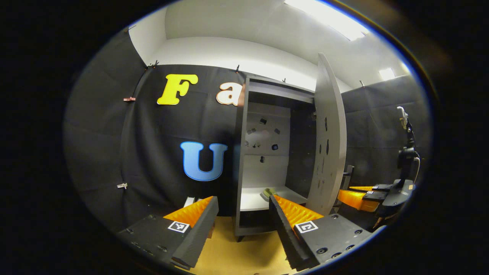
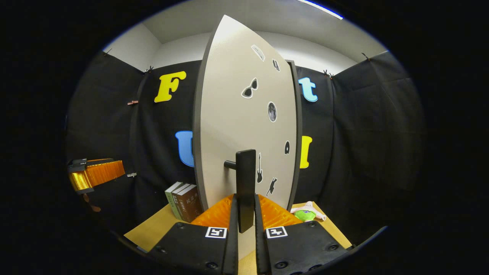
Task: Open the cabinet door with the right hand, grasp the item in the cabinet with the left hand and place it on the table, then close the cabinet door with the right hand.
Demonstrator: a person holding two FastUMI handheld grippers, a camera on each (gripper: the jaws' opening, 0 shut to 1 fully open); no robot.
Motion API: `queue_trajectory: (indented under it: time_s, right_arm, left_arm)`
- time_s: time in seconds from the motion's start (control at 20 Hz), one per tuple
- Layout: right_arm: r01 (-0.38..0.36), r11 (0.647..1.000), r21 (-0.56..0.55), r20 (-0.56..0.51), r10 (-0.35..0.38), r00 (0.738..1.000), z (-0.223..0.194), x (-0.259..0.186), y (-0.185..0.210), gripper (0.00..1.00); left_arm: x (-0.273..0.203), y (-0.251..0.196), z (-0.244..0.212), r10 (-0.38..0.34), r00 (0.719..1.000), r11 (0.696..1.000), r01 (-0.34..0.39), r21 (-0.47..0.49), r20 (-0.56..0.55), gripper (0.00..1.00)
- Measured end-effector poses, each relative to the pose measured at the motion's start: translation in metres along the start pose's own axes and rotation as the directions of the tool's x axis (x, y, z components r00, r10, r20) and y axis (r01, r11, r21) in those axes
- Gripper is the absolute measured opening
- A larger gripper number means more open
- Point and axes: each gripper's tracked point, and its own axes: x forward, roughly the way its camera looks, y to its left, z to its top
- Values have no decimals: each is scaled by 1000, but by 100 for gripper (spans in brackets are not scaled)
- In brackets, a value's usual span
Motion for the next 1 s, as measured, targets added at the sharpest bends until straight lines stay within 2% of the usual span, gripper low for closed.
queue_trajectory:
  time_s: [0.2, 0.25, 0.4, 0.55, 0.6, 0.65, 0.7, 0.8, 0.95, 1.0]
  right_arm:
    - [34, 999, 33, -12, -33, 999, -1, -4, -13, 22]
    - [41, 998, 42, -4, -40, 999, 1, -8, -16, 16]
    - [64, 996, 60, 1, -64, 998, 1, -11, -26, 16]
    - [123, 992, 42, 5, -123, 992, 0, -14, -40, 16]
    - [148, 989, 30, 8, -148, 989, 0, -14, -46, 16]
    - [173, 985, 21, 8, -174, 985, 1, -14, -53, 16]
    - [194, 981, 14, 7, -194, 981, 1, -16, -60, 16]
    - [226, 974, 8, 12, -226, 974, 4, -17, -72, 16]
    - [236, 971, 28, 16, -237, 971, 5, -17, -87, 15]
    - [247, 969, 24, 18, -247, 969, 5, -17, -95, 8]
  left_arm:
    - [7, -14, -1, -48, 999, 999, 48, -6, 0, 85]
    - [9, -18, -2, -58, 998, 998, 58, -5, -1, 85]
    - [15, -27, -4, -87, 996, 996, 87, 0, -8, 85]
    - [17, -33, -5, -109, 994, 994, 109, -6, -9, 85]
    - [19, -35, -5, -114, 993, 993, 114, -7, -9, 89]
    - [20, -38, -6, -121, 993, 993, 121, -9, -11, 89]
    - [22, -42, -6, -129, 992, 992, 129, -12, -12, 85]
    - [26, -52, -8, -142, 990, 990, 142, -22, -15, 85]
    - [34, -71, -14, -154, 987, 988, 152, -36, -37, 85]
    - [38, -78, -14, -154, 987, 987, 152, -42, -41, 85]
